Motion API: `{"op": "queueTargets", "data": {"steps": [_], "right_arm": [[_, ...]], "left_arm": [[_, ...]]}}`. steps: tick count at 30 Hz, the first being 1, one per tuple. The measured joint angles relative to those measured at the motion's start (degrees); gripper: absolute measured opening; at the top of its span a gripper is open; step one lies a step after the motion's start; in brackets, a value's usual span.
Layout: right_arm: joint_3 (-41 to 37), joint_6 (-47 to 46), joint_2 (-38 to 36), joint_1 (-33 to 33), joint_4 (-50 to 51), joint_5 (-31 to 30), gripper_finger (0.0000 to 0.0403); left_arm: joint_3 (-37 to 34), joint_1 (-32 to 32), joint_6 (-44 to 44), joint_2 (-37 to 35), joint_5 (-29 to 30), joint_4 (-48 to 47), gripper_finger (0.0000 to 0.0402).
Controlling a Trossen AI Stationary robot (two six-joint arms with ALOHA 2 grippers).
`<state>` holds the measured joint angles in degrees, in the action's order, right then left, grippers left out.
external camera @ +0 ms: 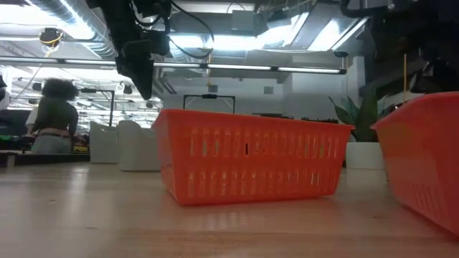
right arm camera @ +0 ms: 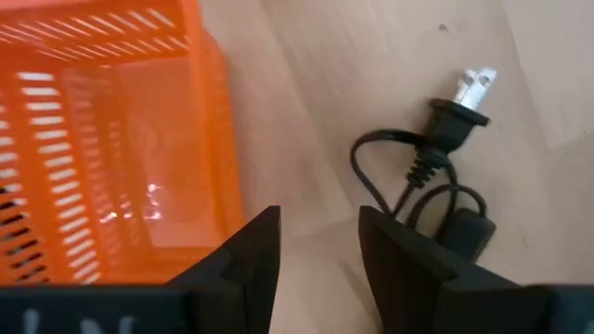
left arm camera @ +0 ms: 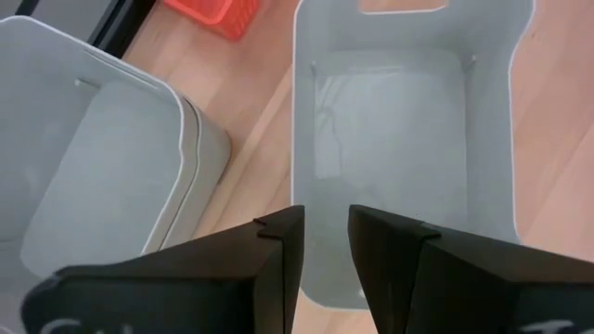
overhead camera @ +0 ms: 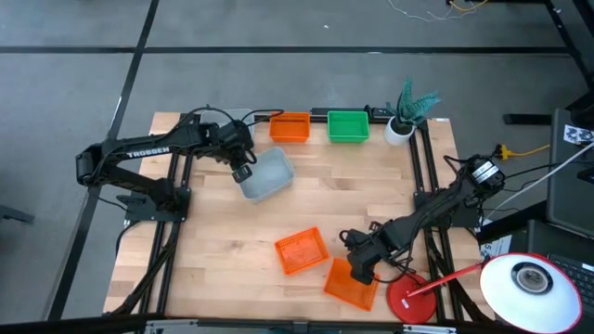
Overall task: Stack baskets by color
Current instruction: Stack the bottom right orange bin on top of the top orange bin
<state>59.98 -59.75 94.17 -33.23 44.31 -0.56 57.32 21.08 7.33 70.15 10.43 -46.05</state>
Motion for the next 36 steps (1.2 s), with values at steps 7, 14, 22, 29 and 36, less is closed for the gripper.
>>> {"op": "queueTargets", "data": {"steps": [7, 14, 22, 29, 36], "right_arm": [[1.77, 0.15, 0.00, 0.00, -0.43, 0.05, 0.0147], [1.96, 0.15, -0.02, -0.02, -4.76, 0.72, 0.0147], [0.66, -0.69, 1.58, -1.01, -7.32, 2.51, 0.0147], [0.64, -0.27, 6.46, -3.02, -9.93, 5.23, 0.0145], [1.65, 13.70, 7.76, -3.25, -8.89, 4.87, 0.0023]], "left_arm": [[0.02, 0.00, 0.00, 0.00, 0.01, 0.85, 0.0080], [0.02, 0.00, 0.00, 0.00, 0.01, 0.82, 0.0080], [0.02, -0.02, 0.00, 0.00, 0.02, 0.78, 0.0080], [0.02, -0.02, 0.00, 0.00, 0.03, 1.30, 0.0080], [0.02, -0.02, -0.39, 0.02, 0.05, 2.97, 0.0080]]}}
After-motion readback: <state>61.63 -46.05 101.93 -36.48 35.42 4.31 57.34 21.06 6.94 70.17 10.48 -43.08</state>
